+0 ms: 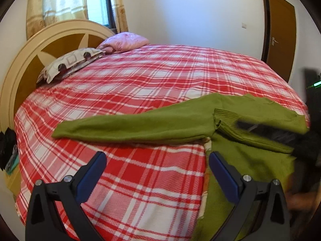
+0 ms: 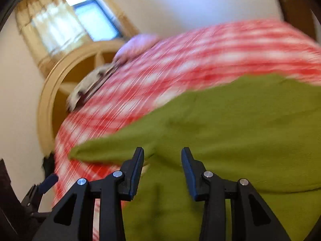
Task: Fold small clothes
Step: 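Carry the sleeve cuff across the sweater back with the right gripper, then grasp the other sleeve cuff with the left gripper, then lay the held sleeve across the sweater back with the left gripper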
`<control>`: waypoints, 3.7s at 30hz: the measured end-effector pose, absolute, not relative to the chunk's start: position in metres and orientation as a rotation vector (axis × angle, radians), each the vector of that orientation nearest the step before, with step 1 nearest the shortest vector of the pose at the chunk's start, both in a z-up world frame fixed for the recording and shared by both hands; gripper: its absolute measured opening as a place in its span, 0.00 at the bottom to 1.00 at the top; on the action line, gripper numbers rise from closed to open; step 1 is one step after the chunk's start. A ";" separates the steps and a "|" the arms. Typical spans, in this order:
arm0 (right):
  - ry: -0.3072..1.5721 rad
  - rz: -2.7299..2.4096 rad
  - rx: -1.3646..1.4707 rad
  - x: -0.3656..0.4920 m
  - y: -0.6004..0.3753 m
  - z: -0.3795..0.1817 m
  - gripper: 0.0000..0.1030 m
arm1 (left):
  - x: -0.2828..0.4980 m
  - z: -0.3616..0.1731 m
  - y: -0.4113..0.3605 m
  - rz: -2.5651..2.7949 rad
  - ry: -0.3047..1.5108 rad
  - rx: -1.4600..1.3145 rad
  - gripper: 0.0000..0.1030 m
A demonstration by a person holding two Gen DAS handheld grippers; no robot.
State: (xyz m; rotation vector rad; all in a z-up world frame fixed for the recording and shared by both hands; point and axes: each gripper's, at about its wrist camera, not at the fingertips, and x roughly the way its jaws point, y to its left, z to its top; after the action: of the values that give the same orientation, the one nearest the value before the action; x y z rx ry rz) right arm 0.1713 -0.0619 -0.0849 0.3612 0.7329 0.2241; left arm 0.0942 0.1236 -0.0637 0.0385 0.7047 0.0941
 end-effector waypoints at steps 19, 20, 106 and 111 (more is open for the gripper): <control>0.757 -0.257 0.244 0.093 -0.220 -0.130 0.44 | 0.148 -0.068 0.044 0.011 0.769 0.011 1.00; 0.753 -0.243 0.252 0.091 -0.221 -0.131 0.46 | 0.147 -0.066 0.055 0.037 0.765 -0.010 1.00; 0.797 0.034 0.460 0.152 -0.184 -0.112 0.50 | 0.123 -0.127 0.048 0.013 0.832 -0.058 0.72; 0.832 0.046 0.348 0.178 -0.155 -0.133 0.50 | 0.119 -0.138 0.067 0.062 0.820 -0.144 0.73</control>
State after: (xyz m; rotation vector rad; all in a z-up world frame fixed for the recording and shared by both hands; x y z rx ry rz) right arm 0.1784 -0.1548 -0.1331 0.3476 0.8316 0.0460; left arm 0.1186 0.0670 -0.1381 -0.1439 0.8203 0.0624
